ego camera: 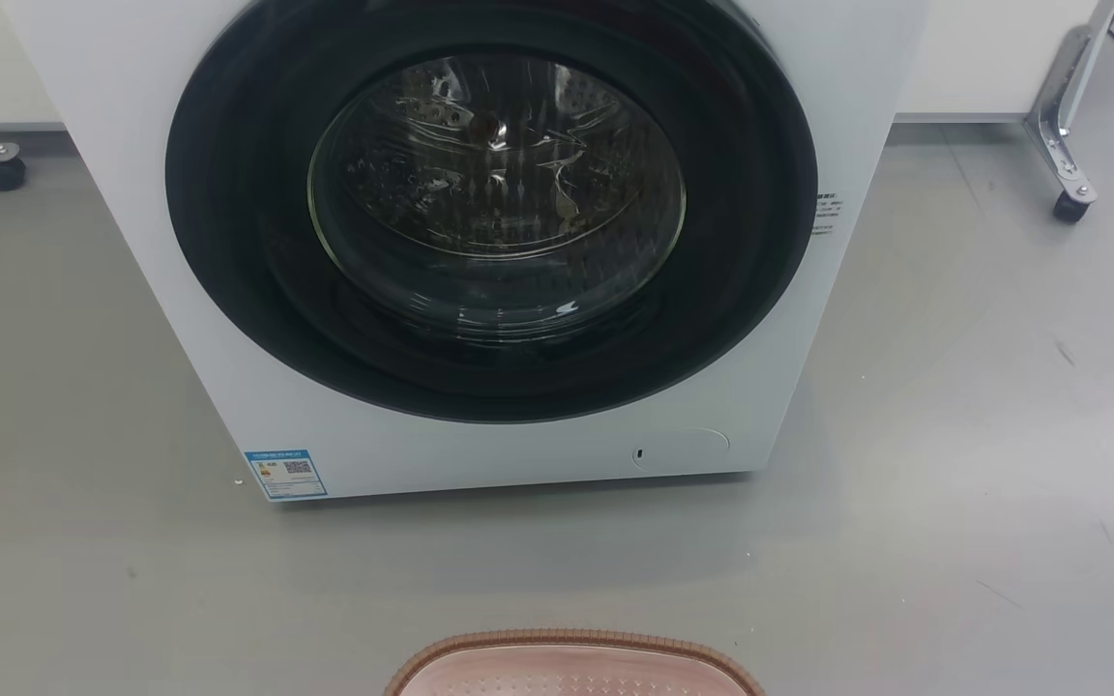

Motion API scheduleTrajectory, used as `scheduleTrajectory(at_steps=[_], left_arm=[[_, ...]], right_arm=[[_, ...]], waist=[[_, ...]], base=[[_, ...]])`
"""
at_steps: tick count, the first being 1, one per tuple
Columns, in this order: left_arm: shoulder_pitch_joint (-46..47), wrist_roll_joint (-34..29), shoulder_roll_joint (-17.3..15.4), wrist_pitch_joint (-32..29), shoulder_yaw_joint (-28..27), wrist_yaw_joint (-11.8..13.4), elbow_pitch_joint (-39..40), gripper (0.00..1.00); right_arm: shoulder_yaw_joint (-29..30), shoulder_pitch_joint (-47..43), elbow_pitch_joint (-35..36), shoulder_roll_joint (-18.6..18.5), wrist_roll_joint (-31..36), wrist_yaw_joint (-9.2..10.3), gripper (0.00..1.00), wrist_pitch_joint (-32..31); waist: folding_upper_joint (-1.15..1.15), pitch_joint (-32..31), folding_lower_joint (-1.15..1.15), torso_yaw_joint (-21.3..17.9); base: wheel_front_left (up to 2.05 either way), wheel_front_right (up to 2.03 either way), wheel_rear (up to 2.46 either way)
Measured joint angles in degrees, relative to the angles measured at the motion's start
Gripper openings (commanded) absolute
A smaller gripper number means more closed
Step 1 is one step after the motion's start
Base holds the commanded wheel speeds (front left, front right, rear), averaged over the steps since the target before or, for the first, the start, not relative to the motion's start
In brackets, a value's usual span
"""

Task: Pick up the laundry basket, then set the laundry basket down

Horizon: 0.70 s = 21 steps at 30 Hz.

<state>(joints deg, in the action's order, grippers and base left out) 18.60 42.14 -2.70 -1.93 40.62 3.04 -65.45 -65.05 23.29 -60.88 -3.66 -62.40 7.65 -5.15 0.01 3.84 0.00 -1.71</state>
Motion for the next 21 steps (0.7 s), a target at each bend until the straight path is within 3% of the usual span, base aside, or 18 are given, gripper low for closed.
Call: scheduleTrajectory(at_steps=[12,21], left_arm=[[1.6,0.6,-0.1,0.0,0.4,0.5,0.1,0.00],[7.7,0.6,-0.1,0.1,0.1,1.0,0.8,0.00]], right_arm=[[-0.5,1.6,0.0,-0.1,-0.6,0.01,0.00,0.5],[-0.1,8.9,-1.2,-0.2,-0.7,0.00,0.00,1.0]], waist=[[0.00,2.6,0.01,0.0],[0.00,6.8,0.01,0.1]], base=[[0.00,0.00,0.00],[0.00,0.00,0.00]])
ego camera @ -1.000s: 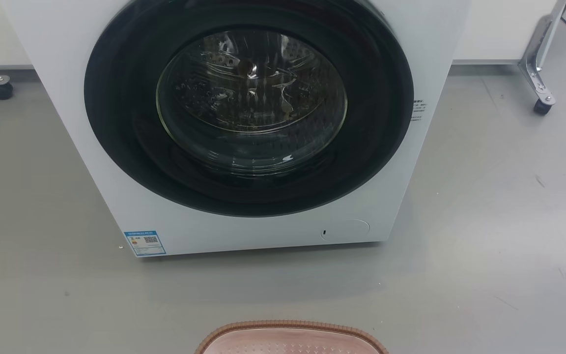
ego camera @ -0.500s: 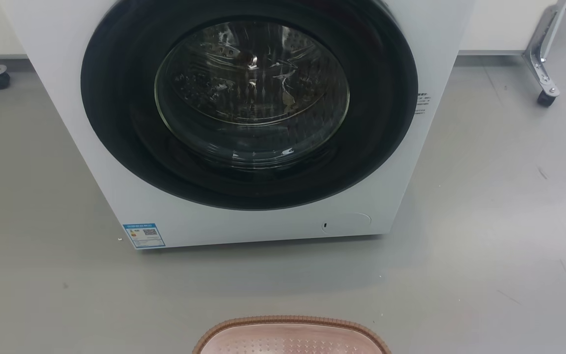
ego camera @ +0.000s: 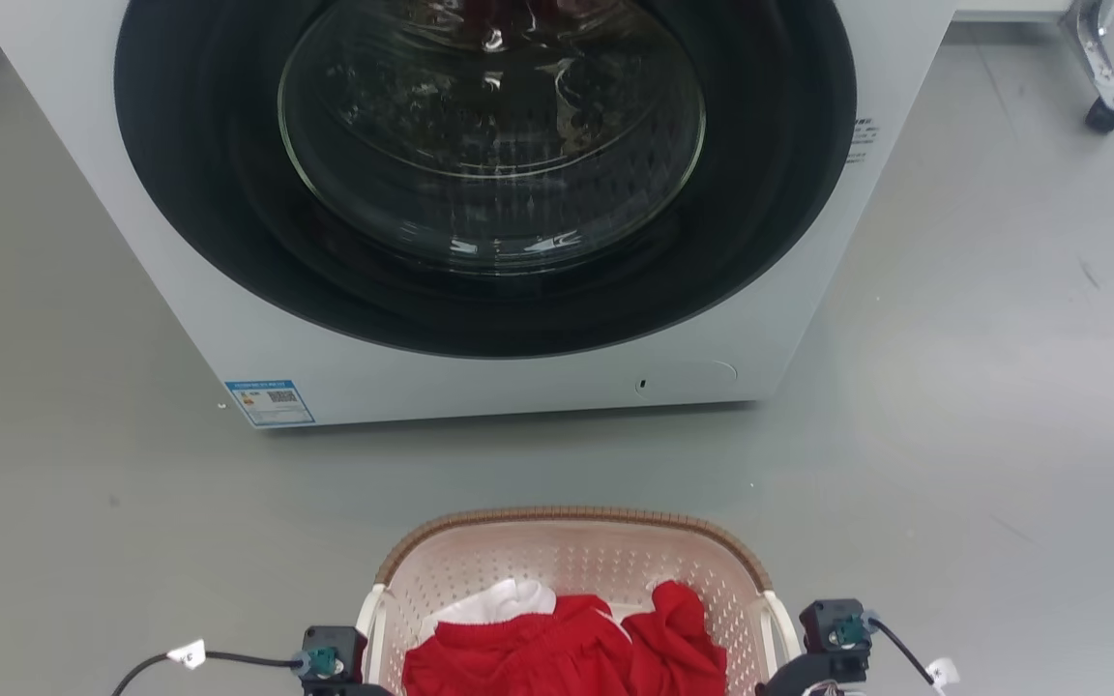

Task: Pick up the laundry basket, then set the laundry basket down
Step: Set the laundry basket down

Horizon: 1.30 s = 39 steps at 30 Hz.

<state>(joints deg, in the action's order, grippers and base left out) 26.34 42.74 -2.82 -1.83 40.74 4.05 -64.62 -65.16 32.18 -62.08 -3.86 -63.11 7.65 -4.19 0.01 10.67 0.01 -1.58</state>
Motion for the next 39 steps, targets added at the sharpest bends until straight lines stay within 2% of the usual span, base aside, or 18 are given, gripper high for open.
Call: scheduleTrajectory(at_steps=[11,27,39], left_arm=[[7.7,0.0,-0.3,0.5,-1.1,0.3,0.0,0.00],[19.4,-0.5,-0.9,2.0,-2.2,0.5,0.1,0.00],[24.4,-0.7,-1.2,3.5,-2.6,0.5,-0.3,0.00]], right_arm=[[0.8,8.4,-0.2,-0.3,0.0,0.00,0.00,0.8],[2.0,20.7,-2.1,-0.3,0.6,0.00,0.00,2.9],[2.0,26.4,-3.1,-0.2,1.4,-0.01,0.00,4.4]], waist=[[0.00,7.0,0.00,0.2],[0.01,21.0,0.01,0.3],[0.01,29.4,0.00,0.3]], base=[[0.00,0.00,0.00],[0.00,0.00,0.00],[0.00,0.00,0.00]])
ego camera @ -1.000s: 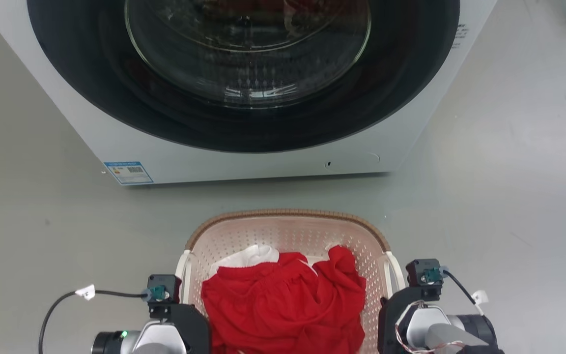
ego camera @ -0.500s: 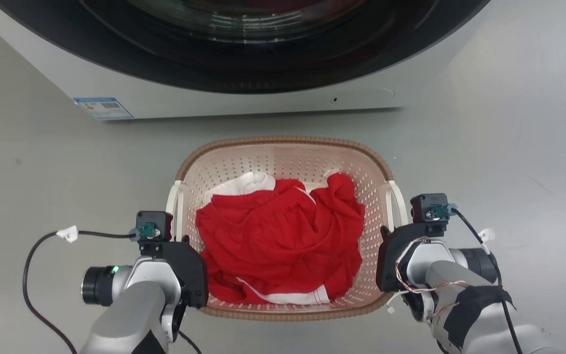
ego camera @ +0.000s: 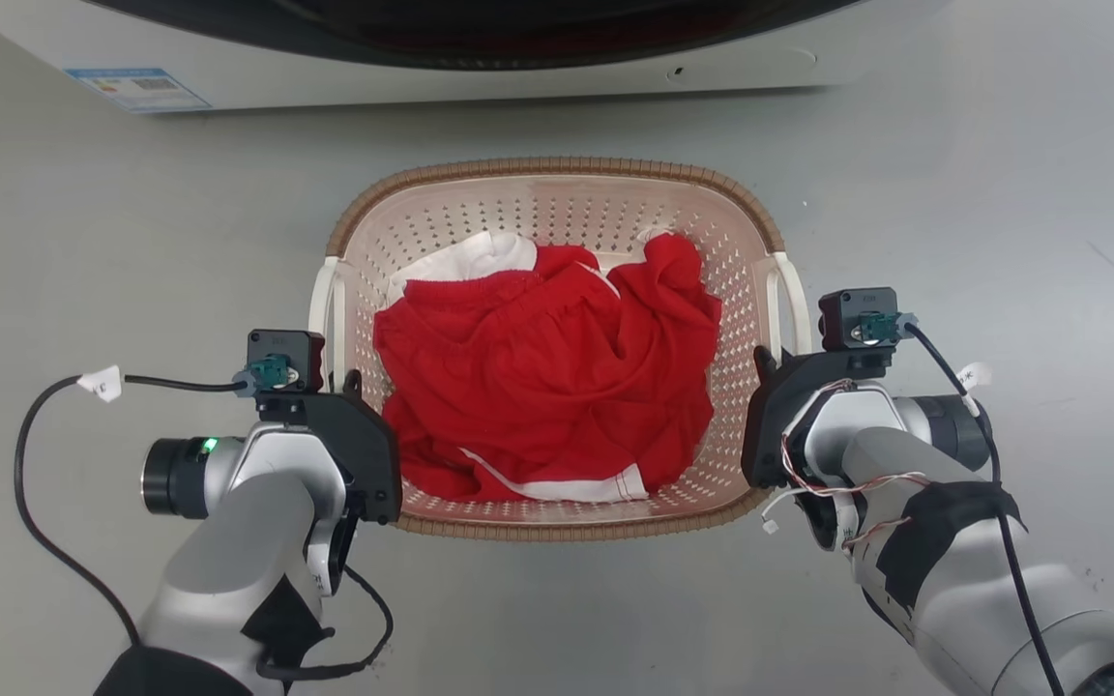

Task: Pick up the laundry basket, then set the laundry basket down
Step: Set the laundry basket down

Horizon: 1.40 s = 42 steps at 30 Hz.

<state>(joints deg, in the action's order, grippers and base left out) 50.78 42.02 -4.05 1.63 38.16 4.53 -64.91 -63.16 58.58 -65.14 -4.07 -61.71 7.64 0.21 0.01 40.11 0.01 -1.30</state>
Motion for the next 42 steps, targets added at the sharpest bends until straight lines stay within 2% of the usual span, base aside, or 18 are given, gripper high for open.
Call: scheduleTrajectory(at_steps=[23,24,25,26,27,42], left_arm=[[8.1,-0.8,-0.7,3.3,-0.4,-0.1,-1.4,0.00],[8.3,-0.8,-0.7,3.6,-0.4,-0.1,-1.5,0.00],[8.4,-0.9,-0.6,3.6,-0.4,0.0,-1.6,0.48],[8.4,-0.9,-0.6,3.9,-0.4,0.0,-1.8,1.00],[8.5,-1.0,-0.6,4.1,-0.4,0.0,-1.9,1.00],[9.0,-1.3,0.3,5.6,-0.3,-0.1,-4.5,1.00]], right_arm=[[-0.5,7.8,-0.4,0.0,1.2,0.00,0.00,3.7],[-0.5,7.9,-0.5,0.0,1.2,0.00,0.05,4.1],[-0.6,7.9,-0.5,0.0,1.2,0.00,0.46,4.5],[-0.7,7.9,-0.6,0.0,1.2,0.00,0.93,4.7],[-0.8,7.9,-0.7,0.0,1.3,-0.04,1.00,5.0],[-1.7,7.7,-2.0,0.7,1.4,-0.08,1.00,7.1]], waist=[[0.00,9.3,-0.01,-0.3],[0.00,9.6,-0.01,-0.4],[0.00,9.8,-0.01,-0.4],[0.00,10.0,-0.01,-0.4],[0.00,10.0,-0.01,-0.4],[-0.01,8.4,-0.01,-0.6]], base=[[0.00,0.00,0.00],[0.00,0.00,0.00],[0.00,0.00,0.00],[0.00,0.00,0.00],[0.00,0.00,0.00],[0.00,0.00,0.00]])
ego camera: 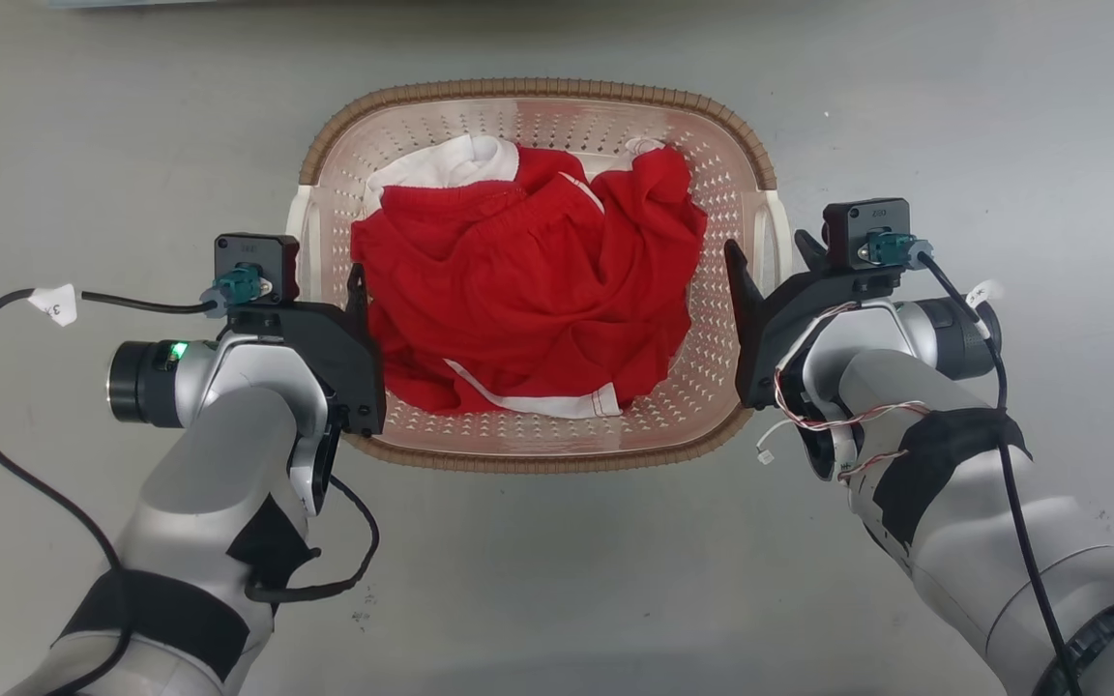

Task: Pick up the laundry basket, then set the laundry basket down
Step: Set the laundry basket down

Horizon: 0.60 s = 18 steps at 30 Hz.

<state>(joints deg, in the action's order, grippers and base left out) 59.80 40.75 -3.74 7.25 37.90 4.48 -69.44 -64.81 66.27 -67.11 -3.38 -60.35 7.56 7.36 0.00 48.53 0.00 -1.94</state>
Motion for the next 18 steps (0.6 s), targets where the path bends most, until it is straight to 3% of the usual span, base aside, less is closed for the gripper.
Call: scheduleTrajectory(at_steps=[18], left_arm=[[-4.0,0.2,0.0,5.1,-0.5,-1.9,-1.4,1.00]], right_arm=[[0.0,-2.1,-2.3,0.0,0.0,-0.26,1.00,4.8]], waist=[[0.00,-7.6,0.00,0.3]], base=[[0.00,0.00,0.00]])
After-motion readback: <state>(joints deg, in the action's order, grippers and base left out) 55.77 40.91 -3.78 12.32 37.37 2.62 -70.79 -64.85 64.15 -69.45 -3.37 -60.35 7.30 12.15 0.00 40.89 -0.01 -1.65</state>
